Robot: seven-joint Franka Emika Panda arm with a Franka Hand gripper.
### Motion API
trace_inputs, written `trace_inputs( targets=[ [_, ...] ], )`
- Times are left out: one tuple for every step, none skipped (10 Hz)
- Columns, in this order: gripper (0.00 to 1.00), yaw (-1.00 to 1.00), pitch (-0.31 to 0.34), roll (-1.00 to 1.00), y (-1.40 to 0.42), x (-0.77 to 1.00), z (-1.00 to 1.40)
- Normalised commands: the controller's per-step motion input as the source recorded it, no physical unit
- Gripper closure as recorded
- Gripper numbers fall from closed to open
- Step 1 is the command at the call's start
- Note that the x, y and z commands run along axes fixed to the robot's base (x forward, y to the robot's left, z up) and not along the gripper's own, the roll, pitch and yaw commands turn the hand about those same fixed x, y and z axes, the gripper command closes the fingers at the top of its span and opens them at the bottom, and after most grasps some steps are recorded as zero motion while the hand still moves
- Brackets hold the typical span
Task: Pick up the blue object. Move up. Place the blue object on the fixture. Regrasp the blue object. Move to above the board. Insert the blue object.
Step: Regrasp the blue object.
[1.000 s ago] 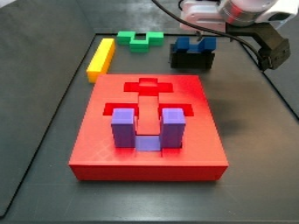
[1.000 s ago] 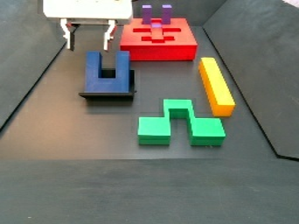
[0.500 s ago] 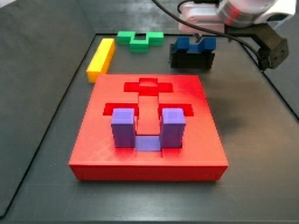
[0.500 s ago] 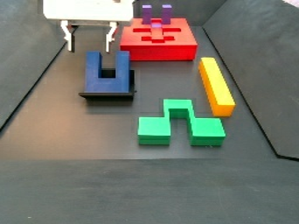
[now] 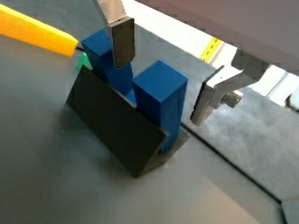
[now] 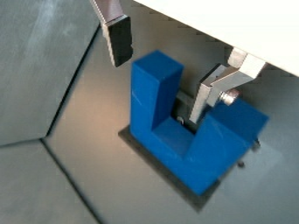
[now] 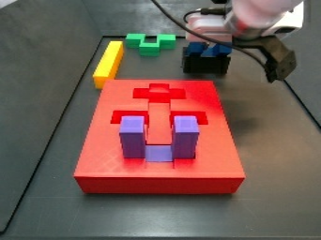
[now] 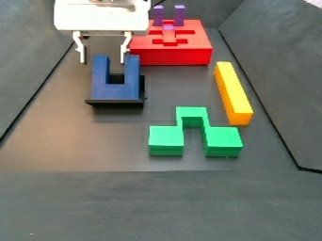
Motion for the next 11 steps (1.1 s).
trace_inputs(
  targets=[
    [0.0,0.08,0.134,0.48,-0.02,0.0,-0.17],
    [0.0,0.08,0.154,0.42,-0.05,0.0,-0.12],
    [0.0,0.1,0.106,0.29,-0.07,0.0,-0.06],
    [0.0,0.05,0.097,0.21,-0.05,0.09,-0.01],
    [0.0,0.04,0.166,0.23,-0.01,0.2,-0.04],
    [0.0,0.03,0.154,0.21,-0.01,0.19,-0.03],
    [0.0,0.03,0.146,0.18,-0.01,0.17,0.0],
    [0.0,0.05,0.157,0.17,0.0,0.23,-0.03],
    [0.0,0.03,0.094,0.18,-0.02,0.11,-0.05],
    [0.0,0.05,0.091,0.19,-0.03,0.12,-0.08],
    [0.0,0.05,0.097,0.17,-0.03,0.18,-0.09]
  ],
)
